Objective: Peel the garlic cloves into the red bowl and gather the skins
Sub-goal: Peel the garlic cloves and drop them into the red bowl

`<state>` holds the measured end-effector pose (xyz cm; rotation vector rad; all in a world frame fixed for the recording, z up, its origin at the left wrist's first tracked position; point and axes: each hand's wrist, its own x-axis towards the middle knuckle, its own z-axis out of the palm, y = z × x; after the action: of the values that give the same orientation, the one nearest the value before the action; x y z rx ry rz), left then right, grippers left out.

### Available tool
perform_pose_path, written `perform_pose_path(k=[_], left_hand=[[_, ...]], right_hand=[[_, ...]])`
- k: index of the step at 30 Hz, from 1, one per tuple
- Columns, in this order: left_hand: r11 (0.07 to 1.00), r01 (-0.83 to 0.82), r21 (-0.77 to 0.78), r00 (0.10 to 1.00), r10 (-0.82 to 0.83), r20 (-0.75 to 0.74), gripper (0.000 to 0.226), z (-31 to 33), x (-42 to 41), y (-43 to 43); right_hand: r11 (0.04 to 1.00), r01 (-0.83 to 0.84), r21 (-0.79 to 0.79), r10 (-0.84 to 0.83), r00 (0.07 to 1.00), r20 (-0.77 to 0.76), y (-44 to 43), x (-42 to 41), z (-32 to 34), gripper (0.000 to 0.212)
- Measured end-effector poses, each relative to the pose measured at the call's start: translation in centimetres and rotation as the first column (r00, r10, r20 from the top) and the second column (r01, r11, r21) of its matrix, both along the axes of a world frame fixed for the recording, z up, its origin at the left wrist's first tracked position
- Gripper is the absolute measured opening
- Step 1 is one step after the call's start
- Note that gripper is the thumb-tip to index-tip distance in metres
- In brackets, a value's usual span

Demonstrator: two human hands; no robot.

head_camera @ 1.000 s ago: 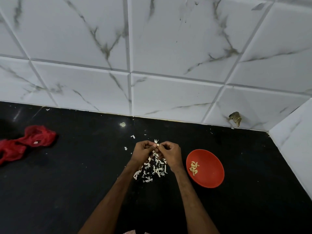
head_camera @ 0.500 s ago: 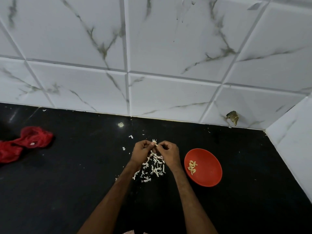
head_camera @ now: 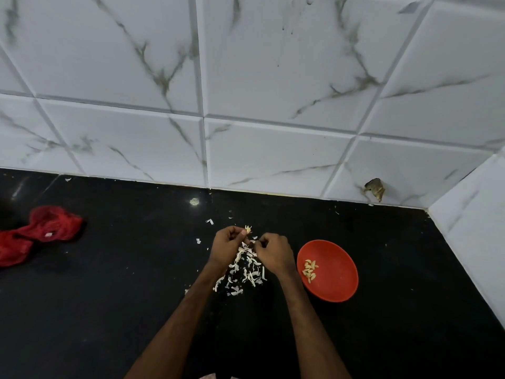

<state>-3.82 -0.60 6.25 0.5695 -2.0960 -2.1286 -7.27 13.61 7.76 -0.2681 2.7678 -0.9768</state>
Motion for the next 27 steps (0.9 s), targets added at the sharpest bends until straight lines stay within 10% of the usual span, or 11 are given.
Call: perform_pose_path(k=[7, 17, 27], left_hand=[[0.904, 0.064, -0.422, 0.998, -0.071, -0.001, 0.012, -1.0, 0.0, -0.5], [0.731, 0.168, -0.662, 0.985, -0.157, 0.077, 0.02, -0.3, 0.2, -0.5], [0.959, 0.089, -0.268, 0.996, -0.092, 0.004, 0.034, 0.4, -0.1, 0.6]], right_hand=[[0.991, -0.039, -0.127, 0.011, 0.976, -0.217, -0.6, -0.7, 0.8, 0.014], [0.944, -0.033, -0.329, 0.024, 0.999, -0.033, -0.7, -0.8, -0.2, 0.008], [0.745, 0.235, -0.624, -0.105, 0.966, 0.238, -1.6, -0.7, 0.5, 0.011]])
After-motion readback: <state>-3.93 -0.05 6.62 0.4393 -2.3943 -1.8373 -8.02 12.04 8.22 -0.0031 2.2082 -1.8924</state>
